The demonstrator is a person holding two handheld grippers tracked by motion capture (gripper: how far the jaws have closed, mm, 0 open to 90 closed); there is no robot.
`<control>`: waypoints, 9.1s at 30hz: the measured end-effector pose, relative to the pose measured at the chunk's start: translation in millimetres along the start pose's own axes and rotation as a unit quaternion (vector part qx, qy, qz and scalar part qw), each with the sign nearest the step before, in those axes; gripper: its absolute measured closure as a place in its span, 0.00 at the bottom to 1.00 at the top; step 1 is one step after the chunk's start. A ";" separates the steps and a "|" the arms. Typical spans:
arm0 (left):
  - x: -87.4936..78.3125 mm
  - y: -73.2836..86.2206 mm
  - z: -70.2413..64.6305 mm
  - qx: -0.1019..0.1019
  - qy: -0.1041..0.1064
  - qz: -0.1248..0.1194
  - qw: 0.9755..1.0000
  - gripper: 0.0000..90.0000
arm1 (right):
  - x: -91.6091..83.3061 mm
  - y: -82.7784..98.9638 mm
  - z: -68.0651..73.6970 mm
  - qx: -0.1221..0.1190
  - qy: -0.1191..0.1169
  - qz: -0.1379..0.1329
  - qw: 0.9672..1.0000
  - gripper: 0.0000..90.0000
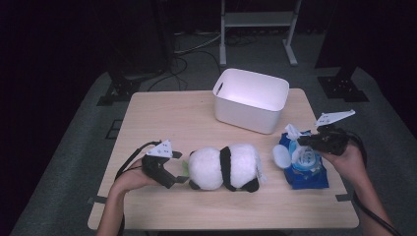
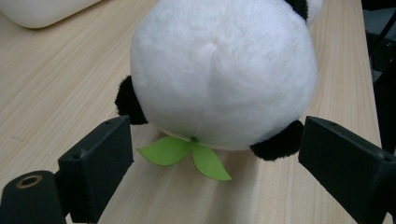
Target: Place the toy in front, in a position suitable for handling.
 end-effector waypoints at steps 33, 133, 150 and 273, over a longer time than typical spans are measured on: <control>14.3 1.7 1.2 -0.006 0.012 -0.002 1.000 0.10 | 81.3 -93.0 122.1 -0.124 -0.204 0.049 0.970 0.94; 43.9 -13.0 -13.3 -0.003 0.022 -0.020 1.000 0.13 | 61.2 -50.8 140.9 -0.139 -0.196 -0.002 0.971 0.92; 43.5 -12.0 -13.4 0.012 0.028 -0.011 0.999 0.14 | 88.5 -62.4 83.5 -0.049 -0.162 0.015 0.986 0.93; 46.8 9.4 -14.6 -0.051 0.096 -0.011 0.994 0.13 | 141.7 -110.4 186.4 -0.199 -0.235 0.132 0.942 0.94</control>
Point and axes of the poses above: each handheld gripper's, and its own axes: x roughly forward along the jaws, y roughly out of its underside, z roughly to its left, the point moved 1 cm from there along x, roughly forward along the jaws, and after that the axes turned 12 degrees about -z, right-handed, at the moved point
